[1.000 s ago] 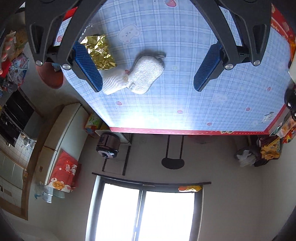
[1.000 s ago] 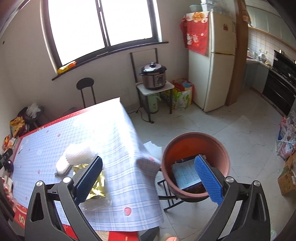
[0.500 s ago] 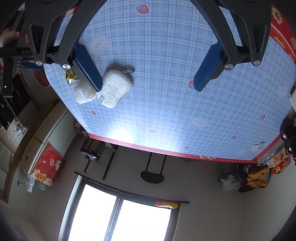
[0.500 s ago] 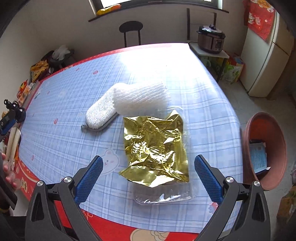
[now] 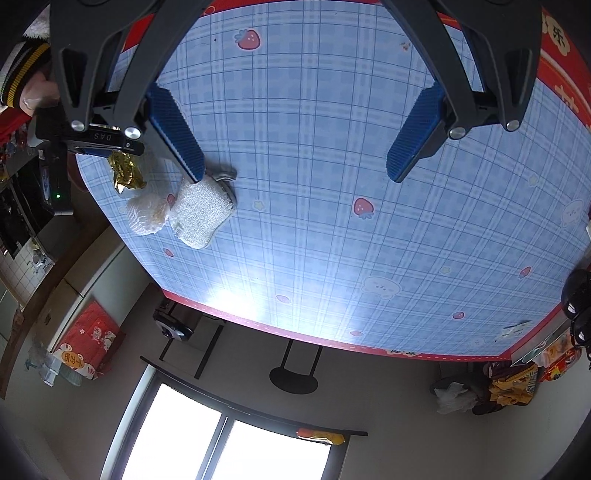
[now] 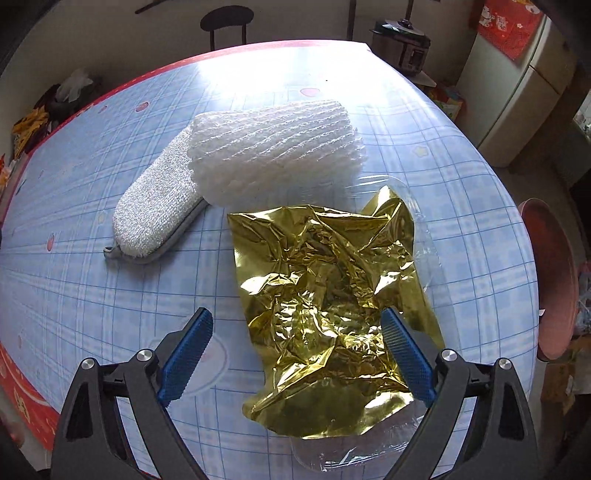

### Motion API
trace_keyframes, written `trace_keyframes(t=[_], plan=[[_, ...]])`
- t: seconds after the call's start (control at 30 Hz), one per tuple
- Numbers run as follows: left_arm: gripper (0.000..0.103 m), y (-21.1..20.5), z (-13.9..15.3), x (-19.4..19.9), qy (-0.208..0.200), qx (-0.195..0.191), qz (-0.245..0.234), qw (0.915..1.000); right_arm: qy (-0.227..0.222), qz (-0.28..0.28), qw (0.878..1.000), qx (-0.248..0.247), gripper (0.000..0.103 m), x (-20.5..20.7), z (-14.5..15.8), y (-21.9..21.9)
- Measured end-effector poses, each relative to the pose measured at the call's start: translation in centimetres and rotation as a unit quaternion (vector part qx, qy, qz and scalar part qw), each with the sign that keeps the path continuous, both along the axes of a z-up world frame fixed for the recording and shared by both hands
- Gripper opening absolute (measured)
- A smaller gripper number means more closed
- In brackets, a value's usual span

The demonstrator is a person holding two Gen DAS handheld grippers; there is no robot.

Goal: Collect trash
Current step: 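Grasp the gold foil with the right gripper and lift it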

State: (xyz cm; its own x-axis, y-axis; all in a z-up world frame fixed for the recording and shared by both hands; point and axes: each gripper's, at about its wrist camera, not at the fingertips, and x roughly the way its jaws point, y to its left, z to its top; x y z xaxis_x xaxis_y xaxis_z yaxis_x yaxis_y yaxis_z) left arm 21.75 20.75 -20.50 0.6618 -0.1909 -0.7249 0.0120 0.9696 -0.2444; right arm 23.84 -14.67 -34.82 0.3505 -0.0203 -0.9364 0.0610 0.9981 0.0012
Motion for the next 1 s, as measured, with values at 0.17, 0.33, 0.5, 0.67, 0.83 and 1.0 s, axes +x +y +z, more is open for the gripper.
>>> trace_keyframes(t=[0.17, 0.33, 0.5, 0.67, 0.83, 1.0], plan=[[0.097, 0.2, -0.5, -0.1, 0.006, -0.001, -0.003, 1.0, 0.003, 0.005, 1.0, -0.001, 0.088, 0.1, -0.3, 0.7], [0.097, 0.0, -0.5, 0.0, 0.008, -0.002, -0.004, 1.0, 0.003, 0.014, 1.0, -0.013, 0.076, -0.1, -0.2, 1.4], [0.097, -0.9, -0.7, -0.1, 0.013, -0.002, -0.011, 0.9998, -0.002, 0.009, 1.0, 0.0, 0.059, -0.3, 0.1, -0.2], [0.097, -2.3, -0.8, -0.1, 0.015, 0.003, -0.027, 0.9995, -0.015, 0.013, 0.999, 0.041, 0.047, -1.0, 0.9, -1.3], [0.097, -3.6, -0.6, -0.2, 0.013, 0.01, -0.043, 0.999, -0.027, 0.008, 0.995, 0.093, 0.046, -2.3, 2.3, -2.2], [0.097, -4.6, -0.5, -0.1, 0.013, 0.011, -0.055, 0.9983, -0.045, 0.004, 0.989, 0.141, 0.046, -3.4, 4.1, -3.0]])
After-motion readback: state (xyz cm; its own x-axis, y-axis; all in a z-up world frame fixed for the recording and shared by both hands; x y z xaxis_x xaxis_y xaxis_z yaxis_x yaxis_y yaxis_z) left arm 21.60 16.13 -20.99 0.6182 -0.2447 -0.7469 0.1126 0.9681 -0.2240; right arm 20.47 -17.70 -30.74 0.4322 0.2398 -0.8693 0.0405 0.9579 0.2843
